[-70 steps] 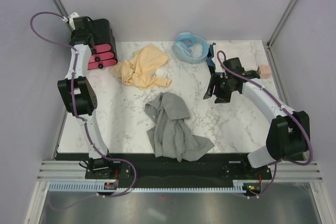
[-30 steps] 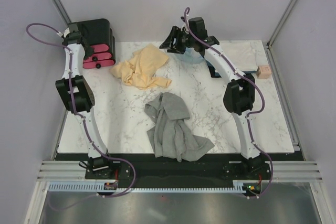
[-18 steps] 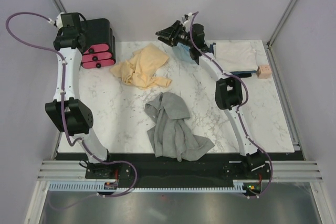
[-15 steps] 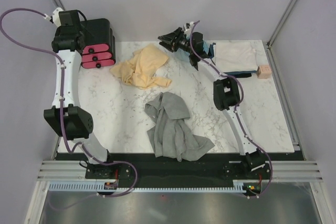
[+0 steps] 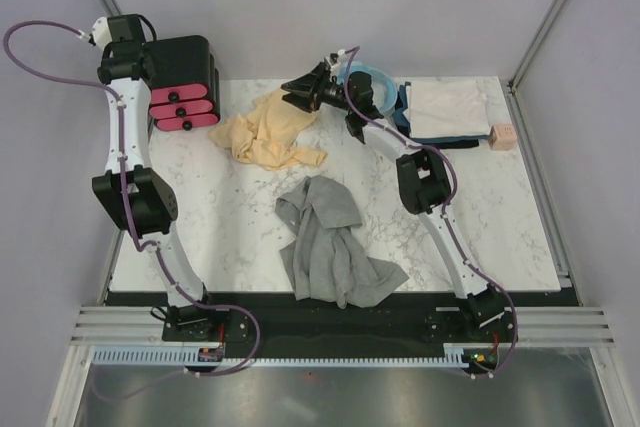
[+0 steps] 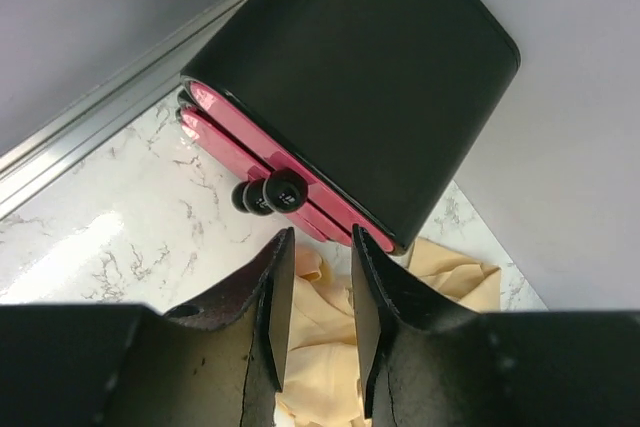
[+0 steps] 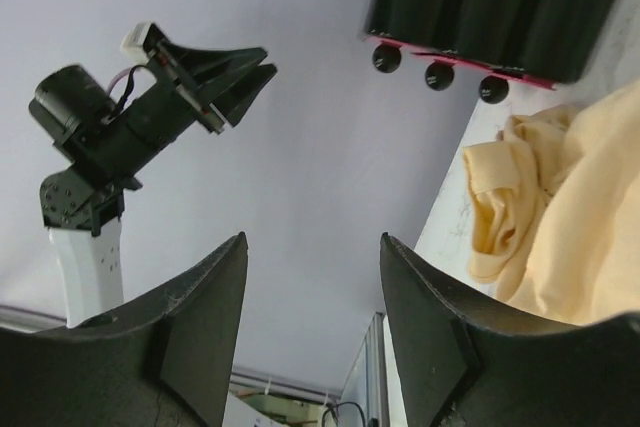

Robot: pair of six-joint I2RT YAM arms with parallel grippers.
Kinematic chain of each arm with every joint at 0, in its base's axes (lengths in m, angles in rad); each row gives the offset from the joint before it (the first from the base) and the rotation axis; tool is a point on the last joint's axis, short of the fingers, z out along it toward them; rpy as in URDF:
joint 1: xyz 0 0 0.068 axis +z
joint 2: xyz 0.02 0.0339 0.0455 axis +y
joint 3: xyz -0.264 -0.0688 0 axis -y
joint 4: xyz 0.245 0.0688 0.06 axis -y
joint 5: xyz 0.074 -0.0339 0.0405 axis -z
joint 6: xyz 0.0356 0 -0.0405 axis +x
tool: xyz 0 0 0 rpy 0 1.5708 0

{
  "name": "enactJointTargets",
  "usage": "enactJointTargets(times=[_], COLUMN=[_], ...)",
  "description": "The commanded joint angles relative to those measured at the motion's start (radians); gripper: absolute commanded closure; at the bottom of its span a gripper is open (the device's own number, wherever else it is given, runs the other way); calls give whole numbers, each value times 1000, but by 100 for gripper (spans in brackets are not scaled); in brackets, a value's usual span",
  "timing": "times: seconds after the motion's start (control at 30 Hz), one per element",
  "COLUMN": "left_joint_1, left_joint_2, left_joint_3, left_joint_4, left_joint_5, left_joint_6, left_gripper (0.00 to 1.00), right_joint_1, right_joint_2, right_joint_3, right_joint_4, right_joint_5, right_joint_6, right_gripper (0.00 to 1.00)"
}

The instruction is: Fold and stack the t-shirts

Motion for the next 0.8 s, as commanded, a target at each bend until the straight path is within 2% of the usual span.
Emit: enactJointTargets(times=[0.0, 0.23, 0.47, 0.6, 0.77], left_joint_1=[-6, -4, -4, -3, 25], left_joint_2=[25, 101, 150, 196, 236], left_joint_3=[103, 190, 205, 241, 232], left_joint_4=[-8, -23, -25, -26, -26], left_joint_5=[-6, -43, -95, -118, -67], left_joint_6=[-61, -58, -63, -64, -123], left_gripper=[64, 64, 63, 63, 64], right_joint_1=[-13, -8, -4, -4, -10], right_joint_2=[-101, -167, -202, -243, -303], right_joint_3=[-37, -221, -284, -388, -445], right_joint_4=[113, 291, 298, 337, 299], right_joint_5=[-75, -81, -86, -82, -104], right_joint_6=[39, 177, 200, 235, 212], right_gripper=[37, 38, 38, 38, 39])
